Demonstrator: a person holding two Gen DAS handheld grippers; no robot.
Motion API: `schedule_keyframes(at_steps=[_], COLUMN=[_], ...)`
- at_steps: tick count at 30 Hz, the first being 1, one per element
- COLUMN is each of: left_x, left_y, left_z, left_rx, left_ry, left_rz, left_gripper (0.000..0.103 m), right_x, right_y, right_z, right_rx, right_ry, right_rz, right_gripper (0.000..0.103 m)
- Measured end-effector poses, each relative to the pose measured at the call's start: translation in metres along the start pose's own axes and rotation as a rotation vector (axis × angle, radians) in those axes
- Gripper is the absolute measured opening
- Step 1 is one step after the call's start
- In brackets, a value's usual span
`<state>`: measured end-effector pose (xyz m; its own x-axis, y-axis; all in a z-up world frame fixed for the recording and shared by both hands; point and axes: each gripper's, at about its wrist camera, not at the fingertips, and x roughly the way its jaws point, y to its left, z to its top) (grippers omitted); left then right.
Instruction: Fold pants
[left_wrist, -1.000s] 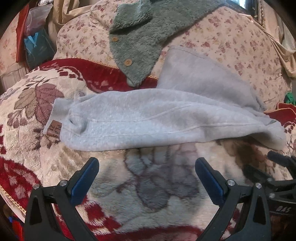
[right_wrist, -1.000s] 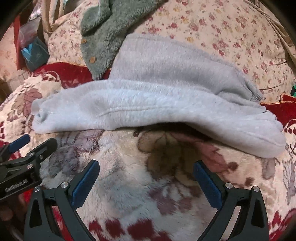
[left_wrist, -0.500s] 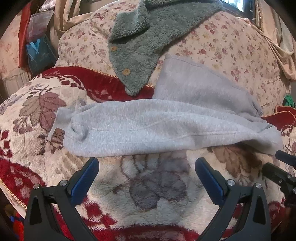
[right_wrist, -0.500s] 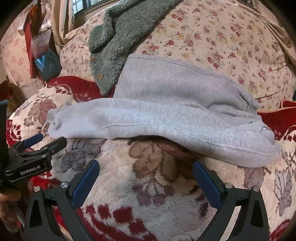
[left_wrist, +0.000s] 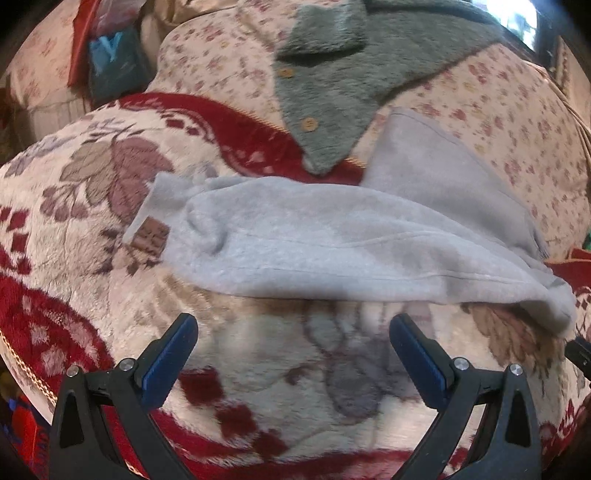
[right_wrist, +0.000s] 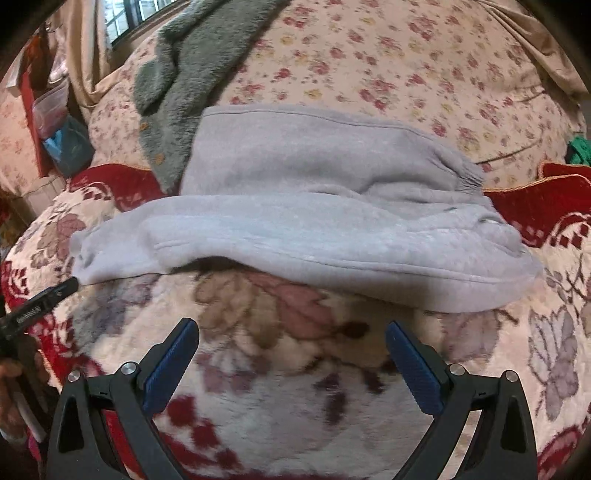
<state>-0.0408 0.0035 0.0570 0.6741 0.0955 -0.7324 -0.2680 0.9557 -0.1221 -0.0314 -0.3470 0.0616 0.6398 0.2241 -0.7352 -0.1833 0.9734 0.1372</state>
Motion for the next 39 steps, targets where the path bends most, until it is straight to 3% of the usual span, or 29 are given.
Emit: schedule_keyframes(at_steps=[4, 9, 17, 24, 33, 37, 38, 39], left_x=[0.011, 0.025, 0.057, 0.073, 0.092, 0.099, 0.099, 0.099], left_y=[0.02, 0.04, 0.055, 0.053, 0.045, 0.04, 0.041, 0.041], left_z=[0.003, 0.01, 0.016, 0.025, 0.039, 0.044, 0.044, 0.044], left_rx=[-0.066, -0.172, -0.303, -0.297, -0.278, -0.282, -0.286, -0.289], left_ry=[0.018, 0.032, 0.088, 0.079, 0.102, 0.105, 0.101, 0.098], left_rz=[0.008, -0.017, -0.045, -0.011, 0.019, -0.014, -0.026, -0.037], left_gripper=[0.103, 0.103, 0.103, 0.103, 0.103, 0.103, 0.103, 0.101], right_x=[0.003, 0.005, 0.007, 0.006, 0.035, 0.051, 0.055, 0.057], right_y=[-0.02, -0.04, -0.064, -0.08, -0.125, -0.136, -0.138, -0.139], right_z=[-0.001, -0.001, 0.001, 0.0, 0.002, 0.014, 0.016, 0.018], right_rx=[0.062, 0.103, 0.171, 0.223, 0.567, 0.668, 0.693, 0.704], right_ry=[0.032, 0.035, 0.051, 0.044, 0.058, 0.006, -0.002, -0.012], right_rz=[0.037, 0.005, 0.027, 0.044, 0.204, 0.239, 0.243, 0.255], right_gripper=[0.103, 0.103, 0.103, 0.103, 0.103, 0.103, 0.102, 0.091])
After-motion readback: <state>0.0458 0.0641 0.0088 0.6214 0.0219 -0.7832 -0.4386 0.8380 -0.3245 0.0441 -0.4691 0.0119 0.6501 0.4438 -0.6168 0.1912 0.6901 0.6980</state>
